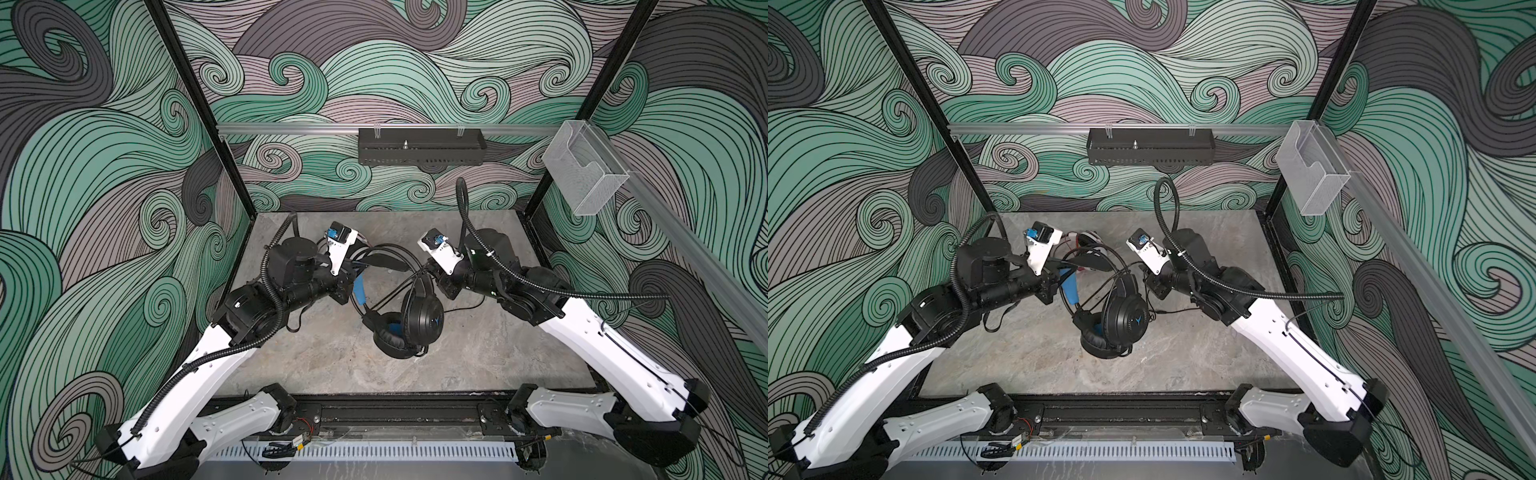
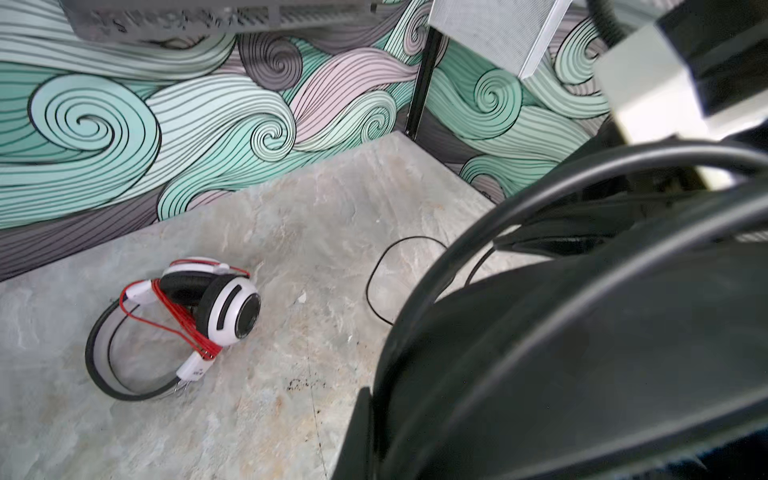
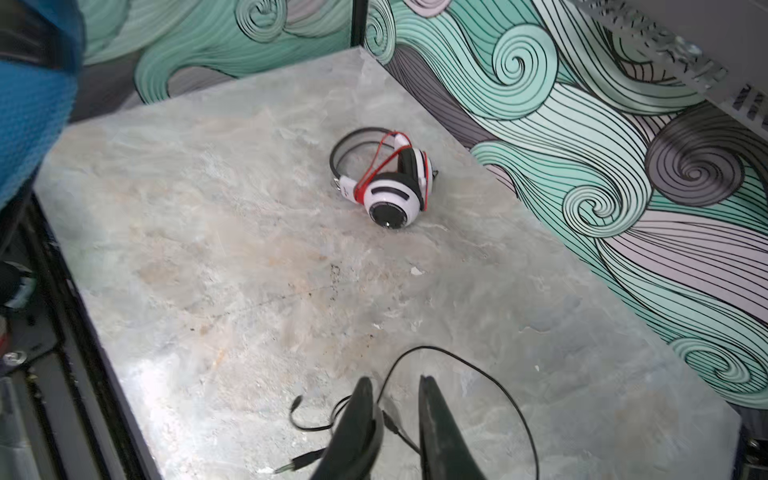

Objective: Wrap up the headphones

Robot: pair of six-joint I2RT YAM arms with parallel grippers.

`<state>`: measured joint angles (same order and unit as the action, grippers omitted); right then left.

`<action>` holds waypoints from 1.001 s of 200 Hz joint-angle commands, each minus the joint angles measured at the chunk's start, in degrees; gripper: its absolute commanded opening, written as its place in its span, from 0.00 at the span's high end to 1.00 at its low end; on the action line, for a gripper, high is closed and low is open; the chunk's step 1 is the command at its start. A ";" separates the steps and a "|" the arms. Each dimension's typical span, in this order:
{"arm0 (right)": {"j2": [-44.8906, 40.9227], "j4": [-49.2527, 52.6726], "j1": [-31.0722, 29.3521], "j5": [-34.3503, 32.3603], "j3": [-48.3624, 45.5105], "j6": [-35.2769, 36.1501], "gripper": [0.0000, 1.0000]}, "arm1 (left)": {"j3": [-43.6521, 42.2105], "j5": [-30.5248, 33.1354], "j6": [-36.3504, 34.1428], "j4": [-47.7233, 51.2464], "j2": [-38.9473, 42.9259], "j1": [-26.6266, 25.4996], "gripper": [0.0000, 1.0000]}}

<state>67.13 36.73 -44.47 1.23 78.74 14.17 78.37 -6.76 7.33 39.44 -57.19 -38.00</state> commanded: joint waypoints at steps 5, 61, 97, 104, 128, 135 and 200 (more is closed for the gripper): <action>-2.57 -10.13 0.26 8.53 -2.23 -1.41 0.71 | 5.77 -4.46 3.12 -1.41 -1.32 -0.23 1.00; -3.70 -21.66 2.85 15.97 -7.38 -11.46 0.63 | 12.22 -8.29 9.56 -7.03 -3.98 -0.23 1.00; -4.38 -32.71 4.89 22.25 -13.15 -22.77 0.56 | 14.32 -9.24 14.55 -11.94 -5.30 -0.24 1.00; -4.39 -33.78 5.21 22.94 -13.64 -23.71 0.56 | 14.85 -9.02 15.09 -12.44 -5.43 -0.23 1.00; -4.52 -35.69 6.37 23.73 -14.77 -25.92 0.57 | 17.56 -7.28 15.85 -12.39 -6.42 -0.23 1.00; -4.56 -36.29 6.74 23.91 -15.27 -26.86 0.57 | 18.24 -6.14 16.41 -12.35 -6.73 -0.21 1.00; -4.91 -40.29 7.51 25.18 -21.56 -30.51 0.73 | 22.64 -0.08 23.86 -18.28 -10.00 -0.23 1.00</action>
<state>62.17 -0.51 -37.32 24.86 58.11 -14.48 97.62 -9.87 24.84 28.32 -66.30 -38.00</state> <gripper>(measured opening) 0.295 0.065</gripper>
